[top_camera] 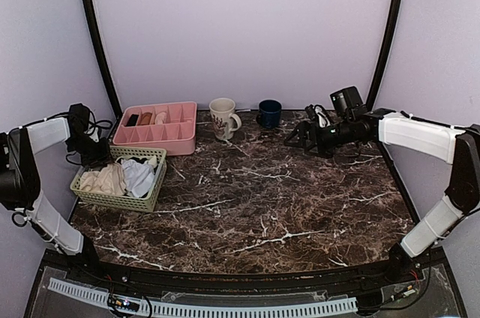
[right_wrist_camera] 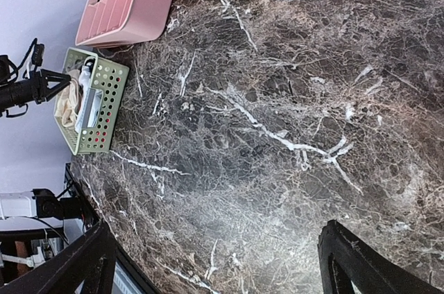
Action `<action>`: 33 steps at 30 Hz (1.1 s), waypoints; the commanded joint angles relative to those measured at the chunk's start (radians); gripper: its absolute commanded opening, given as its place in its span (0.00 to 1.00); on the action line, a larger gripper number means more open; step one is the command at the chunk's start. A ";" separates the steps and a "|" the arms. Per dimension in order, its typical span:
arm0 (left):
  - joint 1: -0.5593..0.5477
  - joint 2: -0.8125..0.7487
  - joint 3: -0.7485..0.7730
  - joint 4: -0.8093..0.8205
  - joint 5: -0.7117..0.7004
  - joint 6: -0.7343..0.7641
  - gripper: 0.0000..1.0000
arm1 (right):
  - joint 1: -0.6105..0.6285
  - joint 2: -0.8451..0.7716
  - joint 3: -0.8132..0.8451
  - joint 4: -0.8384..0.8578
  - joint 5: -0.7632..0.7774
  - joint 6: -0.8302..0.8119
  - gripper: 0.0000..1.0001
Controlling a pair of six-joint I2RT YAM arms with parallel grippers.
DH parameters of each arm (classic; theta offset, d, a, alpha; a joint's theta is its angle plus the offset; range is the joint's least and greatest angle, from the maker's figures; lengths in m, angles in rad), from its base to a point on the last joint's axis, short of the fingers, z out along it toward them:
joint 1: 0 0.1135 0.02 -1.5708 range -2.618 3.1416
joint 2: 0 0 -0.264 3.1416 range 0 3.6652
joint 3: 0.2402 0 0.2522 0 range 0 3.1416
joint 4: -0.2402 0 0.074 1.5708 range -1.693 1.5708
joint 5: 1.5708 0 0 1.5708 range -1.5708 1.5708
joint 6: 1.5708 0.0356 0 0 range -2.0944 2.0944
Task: Roll the underwear
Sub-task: Pick up the underwear from the bin, then put down the underwear at the center of the board.
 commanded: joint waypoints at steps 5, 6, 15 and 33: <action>-0.001 -0.055 0.089 -0.023 -0.052 0.027 0.00 | -0.023 -0.035 0.004 -0.017 -0.011 -0.026 0.99; -0.001 -0.072 0.097 -0.027 -0.057 0.024 0.00 | -0.025 -0.040 0.001 -0.017 -0.012 -0.027 0.99; -0.071 -0.222 0.255 -0.060 0.079 -0.014 0.00 | -0.033 -0.080 -0.030 0.005 -0.010 -0.004 0.99; -0.605 -0.114 0.883 0.300 0.564 -0.402 0.00 | -0.062 -0.164 -0.091 0.027 0.022 0.024 1.00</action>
